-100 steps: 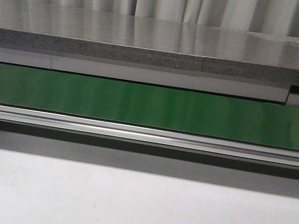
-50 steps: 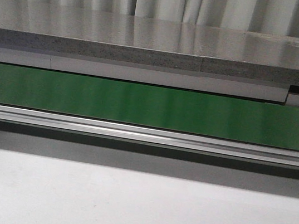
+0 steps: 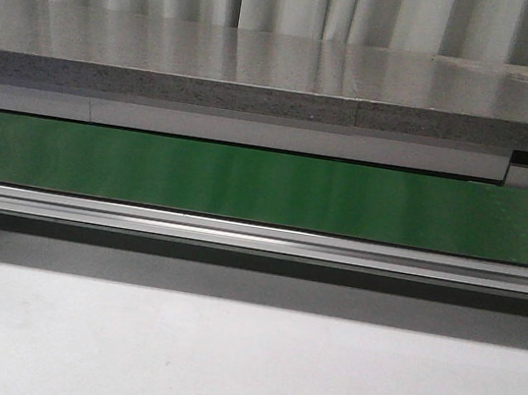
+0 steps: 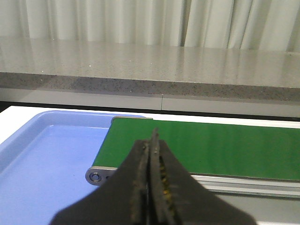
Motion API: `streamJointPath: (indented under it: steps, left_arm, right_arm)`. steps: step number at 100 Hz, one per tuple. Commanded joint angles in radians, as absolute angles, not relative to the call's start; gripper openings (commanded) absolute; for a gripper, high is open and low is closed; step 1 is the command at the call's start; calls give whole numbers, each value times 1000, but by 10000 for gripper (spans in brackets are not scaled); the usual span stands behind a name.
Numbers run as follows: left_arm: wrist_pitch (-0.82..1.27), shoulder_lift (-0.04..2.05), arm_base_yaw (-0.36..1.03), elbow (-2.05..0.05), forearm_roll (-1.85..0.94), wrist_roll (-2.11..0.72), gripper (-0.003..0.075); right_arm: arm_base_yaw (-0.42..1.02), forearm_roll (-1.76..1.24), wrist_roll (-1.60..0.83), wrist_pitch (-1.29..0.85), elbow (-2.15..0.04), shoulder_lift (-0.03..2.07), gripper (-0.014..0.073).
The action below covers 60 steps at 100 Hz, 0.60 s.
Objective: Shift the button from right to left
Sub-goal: 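Carry the button over the conveyor and release it onto the belt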
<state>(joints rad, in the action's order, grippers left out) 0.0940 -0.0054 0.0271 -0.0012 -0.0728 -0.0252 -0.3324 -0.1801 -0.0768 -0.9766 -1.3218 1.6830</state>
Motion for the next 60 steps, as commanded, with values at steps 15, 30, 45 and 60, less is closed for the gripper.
streamJointPath:
  steps: [15, 30, 45, 60]
  left_arm:
    - [15, -37, 25, 44, -74, -17, -20]
    - [15, -37, 25, 44, -74, -17, -20]
    - [15, -37, 25, 44, -74, -17, -20]
    - [15, -37, 25, 44, -74, -17, -20]
  right_arm:
    - [-331, -175, -72, -921, -1328, 1675, 123]
    - [-331, -175, -72, -929, -1328, 1698, 169]
    - [-329, -175, -72, -932, -1328, 1706, 414]
    - [-329, -175, -72, -927, -1328, 1695, 548]
